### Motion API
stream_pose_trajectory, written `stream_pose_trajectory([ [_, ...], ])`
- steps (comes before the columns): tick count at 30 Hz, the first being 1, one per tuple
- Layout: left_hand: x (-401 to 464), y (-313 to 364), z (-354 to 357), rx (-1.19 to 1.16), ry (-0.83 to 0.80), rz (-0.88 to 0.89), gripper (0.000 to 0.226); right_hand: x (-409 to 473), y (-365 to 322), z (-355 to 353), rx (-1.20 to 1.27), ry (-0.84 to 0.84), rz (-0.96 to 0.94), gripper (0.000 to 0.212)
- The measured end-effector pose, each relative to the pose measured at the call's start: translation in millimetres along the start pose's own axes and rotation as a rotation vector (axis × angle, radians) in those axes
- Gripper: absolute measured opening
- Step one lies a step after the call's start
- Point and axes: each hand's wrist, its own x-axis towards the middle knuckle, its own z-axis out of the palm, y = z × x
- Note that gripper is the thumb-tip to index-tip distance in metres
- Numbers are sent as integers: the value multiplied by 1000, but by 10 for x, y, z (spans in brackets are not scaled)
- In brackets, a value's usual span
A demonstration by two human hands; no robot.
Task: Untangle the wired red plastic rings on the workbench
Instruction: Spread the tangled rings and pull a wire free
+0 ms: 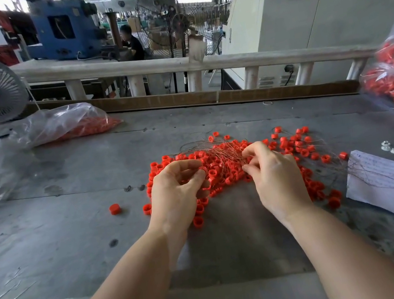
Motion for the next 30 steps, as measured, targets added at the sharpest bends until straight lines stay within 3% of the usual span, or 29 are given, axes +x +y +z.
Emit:
stream_pose_trajectory([
  [4,-5,8,1,3,-2,1,22,16,15,-9,-7,40,9,32],
  [7,-8,9,-4,3,-2,-4,21,25,-4,-40,21,129,26,34],
  [11,-8,8,-6,6,-2,-8,19,29,-43,-68,207,130,5,34],
  [17,-1,-4,-9,3,-1,-12,18,20,-45,-67,224,192,-20,42],
  [30,-32,10,20,168,-31,73,27,-16,-74,-65,159,120,-104,47],
])
